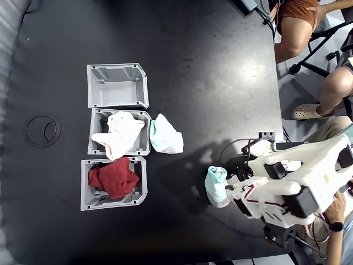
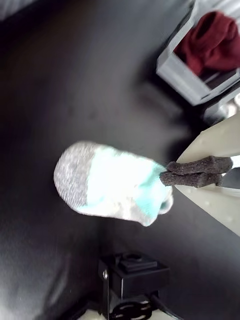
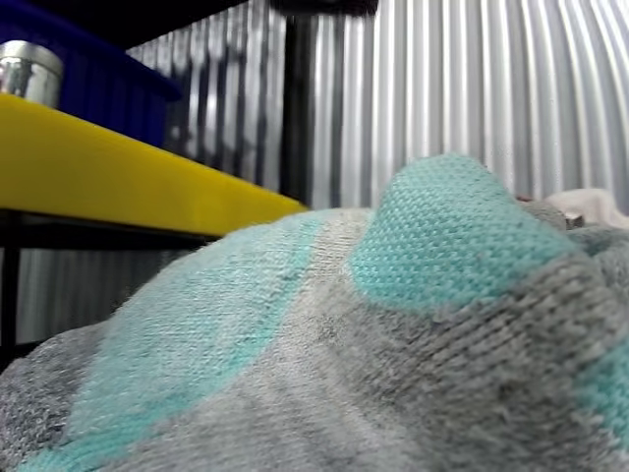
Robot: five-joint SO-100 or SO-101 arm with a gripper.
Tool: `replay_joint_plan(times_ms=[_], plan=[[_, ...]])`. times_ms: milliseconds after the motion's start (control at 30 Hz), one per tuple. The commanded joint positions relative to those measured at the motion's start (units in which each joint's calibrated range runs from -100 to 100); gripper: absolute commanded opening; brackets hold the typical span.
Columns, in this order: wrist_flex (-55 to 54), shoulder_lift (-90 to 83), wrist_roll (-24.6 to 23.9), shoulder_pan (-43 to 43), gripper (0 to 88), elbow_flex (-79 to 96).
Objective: Put the sock in the container
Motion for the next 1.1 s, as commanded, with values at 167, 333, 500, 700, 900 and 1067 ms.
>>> replay_joint_plan(times_ms=[167,333,500,700,900,1067], plan=[[-2.40,6.06,-0.29,0.27,1.8,-1.76],[-2.66,7.06,-0.34,0.35,14.4,-1.85],[-2.66,7.56,-0.34,0.35,31.6,-1.76],[-2.66,7.65,-0.34,0.50,37.7,-1.67],[-7.53,7.65,-0.34,3.50,37.5,4.01],[-7.70,7.65,-0.12,2.94,37.5,4.64]])
